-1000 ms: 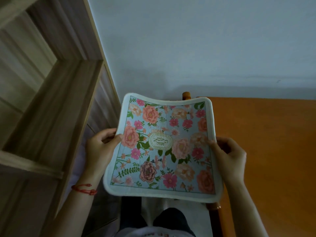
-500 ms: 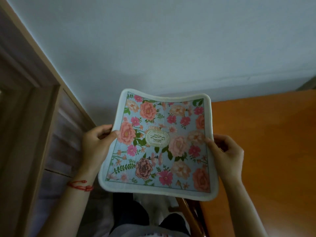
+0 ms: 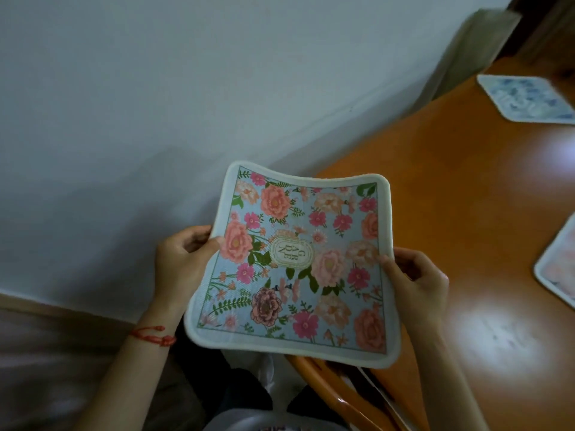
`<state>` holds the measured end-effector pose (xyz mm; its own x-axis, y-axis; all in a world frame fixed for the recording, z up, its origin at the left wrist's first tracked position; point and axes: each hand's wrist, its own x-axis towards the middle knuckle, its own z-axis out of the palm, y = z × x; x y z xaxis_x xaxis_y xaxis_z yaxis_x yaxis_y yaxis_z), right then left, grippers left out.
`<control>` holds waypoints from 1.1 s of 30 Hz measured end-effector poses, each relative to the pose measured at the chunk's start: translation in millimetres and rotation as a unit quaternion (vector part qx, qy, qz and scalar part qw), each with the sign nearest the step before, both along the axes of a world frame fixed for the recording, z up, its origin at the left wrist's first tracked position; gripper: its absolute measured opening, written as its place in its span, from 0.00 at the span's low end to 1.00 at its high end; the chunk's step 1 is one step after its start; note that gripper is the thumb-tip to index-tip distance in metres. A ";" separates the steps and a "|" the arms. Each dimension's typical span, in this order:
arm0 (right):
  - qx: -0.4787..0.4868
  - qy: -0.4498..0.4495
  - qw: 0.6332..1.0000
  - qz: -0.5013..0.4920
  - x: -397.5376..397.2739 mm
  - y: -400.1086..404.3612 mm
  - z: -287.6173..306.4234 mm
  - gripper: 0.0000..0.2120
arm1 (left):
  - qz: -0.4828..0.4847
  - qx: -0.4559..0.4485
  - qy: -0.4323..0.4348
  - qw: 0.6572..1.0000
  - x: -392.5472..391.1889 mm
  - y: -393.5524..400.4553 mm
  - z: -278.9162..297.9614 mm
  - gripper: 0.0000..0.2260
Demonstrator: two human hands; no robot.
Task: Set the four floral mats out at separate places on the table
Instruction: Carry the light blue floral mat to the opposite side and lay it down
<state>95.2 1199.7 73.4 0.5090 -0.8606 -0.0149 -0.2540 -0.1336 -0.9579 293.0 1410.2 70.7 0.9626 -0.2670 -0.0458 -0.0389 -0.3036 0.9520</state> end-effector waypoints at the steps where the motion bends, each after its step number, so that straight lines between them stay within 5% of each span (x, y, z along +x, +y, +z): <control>1: 0.001 0.001 1.000 -0.017 -1.1 0.2 -1.6 0.06 | -0.017 0.002 0.001 1.000 6.3 -7.2 -1.0 0.10; 17: 0.027 0.017 0.974 -0.223 -62.3 -26.4 -30.6 0.03 | -0.251 0.039 0.004 0.967 16.7 -147.7 -30.8 0.06; 33: 0.070 0.072 0.944 -0.315 -78.8 -77.9 -105.3 0.06 | -0.340 0.135 -0.027 0.930 10.0 -245.8 -101.0 0.08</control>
<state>16.4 1121.8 -31.9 -0.1184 -0.9764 -0.1808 -0.3706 0.2124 -0.9042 303.0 1164.4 -30.3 0.5790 -0.8002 -0.1562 -0.3551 -0.4200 0.8352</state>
